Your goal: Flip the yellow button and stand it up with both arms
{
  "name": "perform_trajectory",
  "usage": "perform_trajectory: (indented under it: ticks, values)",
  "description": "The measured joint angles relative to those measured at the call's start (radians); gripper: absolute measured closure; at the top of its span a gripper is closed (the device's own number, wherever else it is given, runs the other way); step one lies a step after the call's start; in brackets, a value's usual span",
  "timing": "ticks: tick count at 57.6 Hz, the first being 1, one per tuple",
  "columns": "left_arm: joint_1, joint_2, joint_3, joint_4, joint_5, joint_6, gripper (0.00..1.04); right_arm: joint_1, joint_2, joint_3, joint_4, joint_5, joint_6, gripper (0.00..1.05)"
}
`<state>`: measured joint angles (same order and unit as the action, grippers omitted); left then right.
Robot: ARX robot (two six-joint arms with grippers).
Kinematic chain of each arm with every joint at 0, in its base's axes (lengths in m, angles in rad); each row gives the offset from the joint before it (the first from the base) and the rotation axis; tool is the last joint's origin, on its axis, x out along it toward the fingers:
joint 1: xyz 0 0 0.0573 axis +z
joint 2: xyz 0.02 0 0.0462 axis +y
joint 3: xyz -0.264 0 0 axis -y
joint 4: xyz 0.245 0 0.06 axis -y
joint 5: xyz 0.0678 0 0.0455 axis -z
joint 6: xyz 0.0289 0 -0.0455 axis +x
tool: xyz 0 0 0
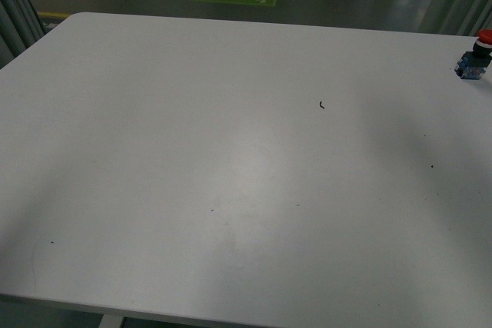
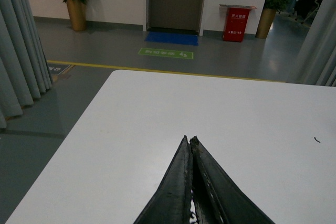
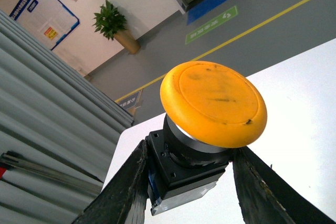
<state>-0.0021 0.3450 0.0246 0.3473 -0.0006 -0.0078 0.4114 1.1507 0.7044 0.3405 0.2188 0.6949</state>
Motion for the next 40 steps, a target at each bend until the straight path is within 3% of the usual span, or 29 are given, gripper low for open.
perform_trajectory:
  ticks: [33, 40]
  values:
    - [0.0, -0.169, 0.0, -0.168, 0.0, 0.0, 1.01, -0.024, 0.037, -0.021, 0.044, 0.024, -0.068, 0.66]
    - [0.0, -0.309, 0.0, -0.338, 0.0, 0.0, 1.01, -0.036, 0.043, -0.023, 0.05, 0.022, -0.072, 0.66]
